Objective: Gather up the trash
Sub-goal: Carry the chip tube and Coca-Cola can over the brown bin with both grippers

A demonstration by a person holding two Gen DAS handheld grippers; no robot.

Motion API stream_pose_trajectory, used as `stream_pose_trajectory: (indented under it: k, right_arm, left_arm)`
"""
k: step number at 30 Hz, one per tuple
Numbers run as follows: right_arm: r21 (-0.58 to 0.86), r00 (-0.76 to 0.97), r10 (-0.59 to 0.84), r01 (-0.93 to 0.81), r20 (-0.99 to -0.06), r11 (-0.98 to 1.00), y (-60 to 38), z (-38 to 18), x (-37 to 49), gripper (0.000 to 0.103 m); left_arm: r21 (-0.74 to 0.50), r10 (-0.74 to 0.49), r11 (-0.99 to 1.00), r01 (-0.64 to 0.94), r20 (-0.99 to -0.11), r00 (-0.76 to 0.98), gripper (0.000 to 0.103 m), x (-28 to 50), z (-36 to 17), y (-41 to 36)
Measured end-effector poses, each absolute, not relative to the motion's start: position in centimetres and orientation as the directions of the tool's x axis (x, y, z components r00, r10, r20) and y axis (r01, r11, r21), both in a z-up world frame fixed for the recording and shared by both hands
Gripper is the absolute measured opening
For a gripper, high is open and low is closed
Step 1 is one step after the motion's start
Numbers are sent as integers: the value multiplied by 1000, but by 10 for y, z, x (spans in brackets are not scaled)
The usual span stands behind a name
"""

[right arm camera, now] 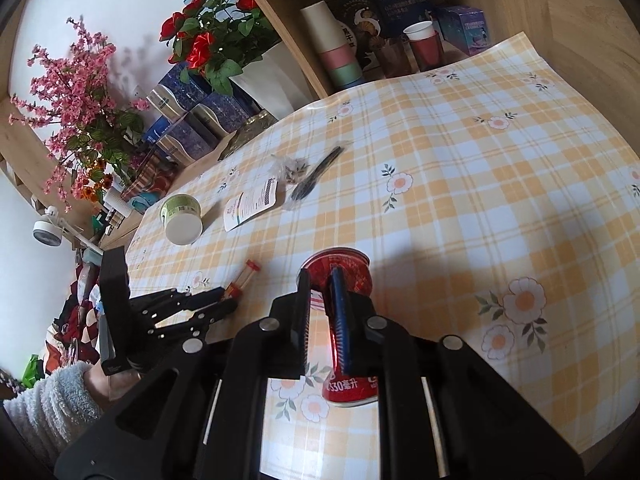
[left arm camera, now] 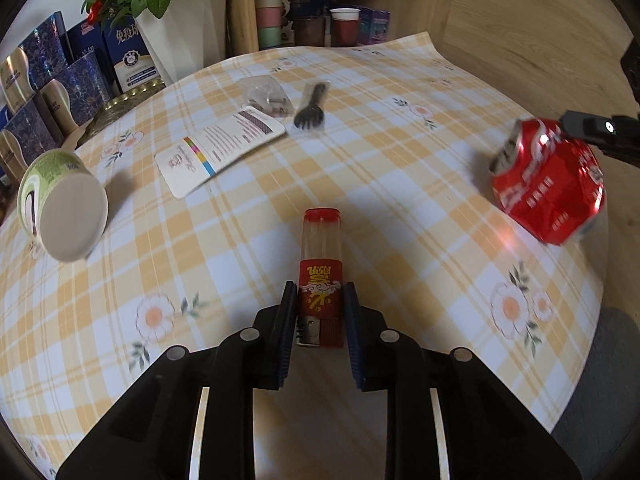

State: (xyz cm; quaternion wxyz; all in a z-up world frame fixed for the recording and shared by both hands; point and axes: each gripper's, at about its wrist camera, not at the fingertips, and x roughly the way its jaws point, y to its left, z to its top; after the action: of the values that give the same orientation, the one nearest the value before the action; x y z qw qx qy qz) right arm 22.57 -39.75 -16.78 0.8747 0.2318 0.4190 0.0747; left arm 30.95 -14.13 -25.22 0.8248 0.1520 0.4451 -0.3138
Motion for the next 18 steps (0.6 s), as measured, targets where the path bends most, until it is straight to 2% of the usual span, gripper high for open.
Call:
stream_pose_trajectory:
  k: [18]
  right_arm:
    - [477, 582, 325, 124, -745, 870, -406, -195, 221, 18]
  left_arm:
    - [-111, -425, 771, 627, -824, 375, 23, 274, -252, -122]
